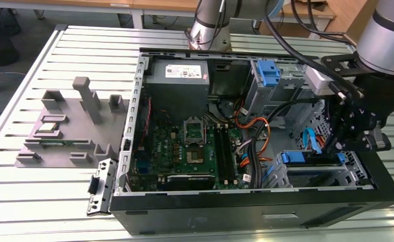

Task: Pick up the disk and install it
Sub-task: 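Insert the second disk wire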

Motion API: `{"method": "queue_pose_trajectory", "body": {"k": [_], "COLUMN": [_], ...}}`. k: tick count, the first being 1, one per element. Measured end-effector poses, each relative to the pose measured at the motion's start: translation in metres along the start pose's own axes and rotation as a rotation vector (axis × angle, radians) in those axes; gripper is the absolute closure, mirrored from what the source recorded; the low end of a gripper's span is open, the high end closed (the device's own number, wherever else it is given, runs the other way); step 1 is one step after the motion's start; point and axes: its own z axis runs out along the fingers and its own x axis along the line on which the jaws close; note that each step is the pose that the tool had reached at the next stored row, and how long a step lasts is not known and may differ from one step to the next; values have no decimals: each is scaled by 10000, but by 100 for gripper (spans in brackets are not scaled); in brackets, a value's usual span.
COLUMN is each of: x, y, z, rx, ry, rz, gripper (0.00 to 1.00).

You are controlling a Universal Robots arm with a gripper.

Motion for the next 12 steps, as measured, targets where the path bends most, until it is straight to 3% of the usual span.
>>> {"method": "queue_pose_trajectory", "body": {"k": [12], "x": [-16], "y": [24], "z": [19], "rx": [45], "ry": [2], "rz": [4], "gripper": [84]}}
